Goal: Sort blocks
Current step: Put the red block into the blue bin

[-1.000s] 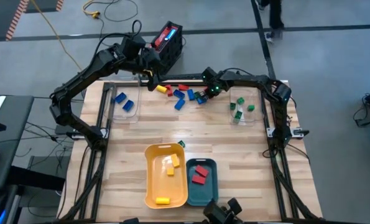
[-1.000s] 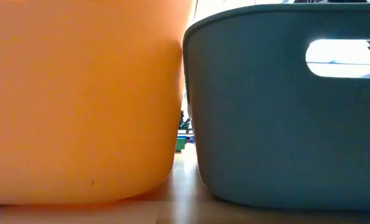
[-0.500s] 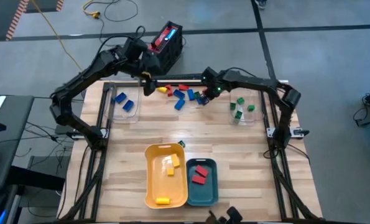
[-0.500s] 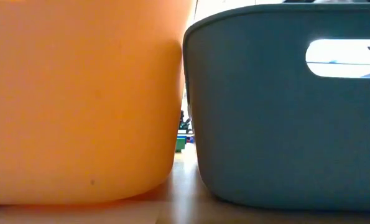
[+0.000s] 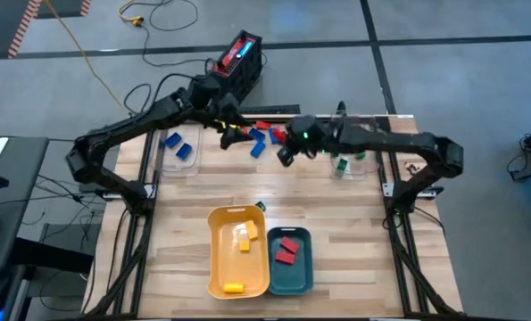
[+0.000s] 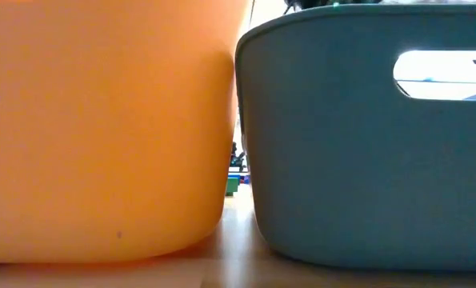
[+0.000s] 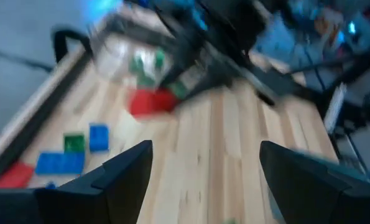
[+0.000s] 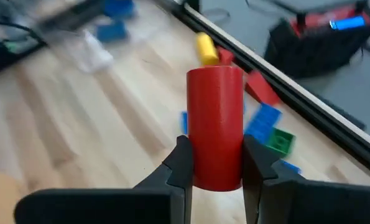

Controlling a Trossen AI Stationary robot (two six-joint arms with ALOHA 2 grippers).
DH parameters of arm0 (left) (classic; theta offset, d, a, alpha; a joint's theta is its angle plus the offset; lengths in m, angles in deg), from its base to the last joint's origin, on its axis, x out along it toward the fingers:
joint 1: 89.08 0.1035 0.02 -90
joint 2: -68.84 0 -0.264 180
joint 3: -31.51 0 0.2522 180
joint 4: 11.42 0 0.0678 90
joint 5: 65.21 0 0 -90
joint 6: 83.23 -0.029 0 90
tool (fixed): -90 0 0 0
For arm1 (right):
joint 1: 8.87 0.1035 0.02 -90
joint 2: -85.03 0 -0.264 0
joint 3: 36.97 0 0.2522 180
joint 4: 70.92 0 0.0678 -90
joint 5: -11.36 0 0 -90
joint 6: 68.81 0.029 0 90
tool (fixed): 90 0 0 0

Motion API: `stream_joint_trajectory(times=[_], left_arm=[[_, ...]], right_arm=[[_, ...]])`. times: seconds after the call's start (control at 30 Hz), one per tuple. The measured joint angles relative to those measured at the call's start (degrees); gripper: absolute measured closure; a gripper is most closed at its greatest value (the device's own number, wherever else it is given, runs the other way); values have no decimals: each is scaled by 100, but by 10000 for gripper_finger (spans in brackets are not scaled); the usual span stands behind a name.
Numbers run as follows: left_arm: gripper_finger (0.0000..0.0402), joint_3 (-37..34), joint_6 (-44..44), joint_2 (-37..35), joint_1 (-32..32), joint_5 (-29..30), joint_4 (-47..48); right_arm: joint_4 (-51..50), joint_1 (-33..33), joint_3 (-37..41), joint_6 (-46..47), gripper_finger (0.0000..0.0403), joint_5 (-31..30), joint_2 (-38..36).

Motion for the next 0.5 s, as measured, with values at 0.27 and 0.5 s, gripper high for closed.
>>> stream_joint_trajectory(times=[0.27, 0.5], left_arm=[[109, -347, 621, -325, -83, -134, -914], [109, -351, 1182, -325, -160, -254, -917]], right_arm=[[1487, 746, 182, -653, 320, -642, -316], [1918, 891, 184, -852, 320, -636, -308]])
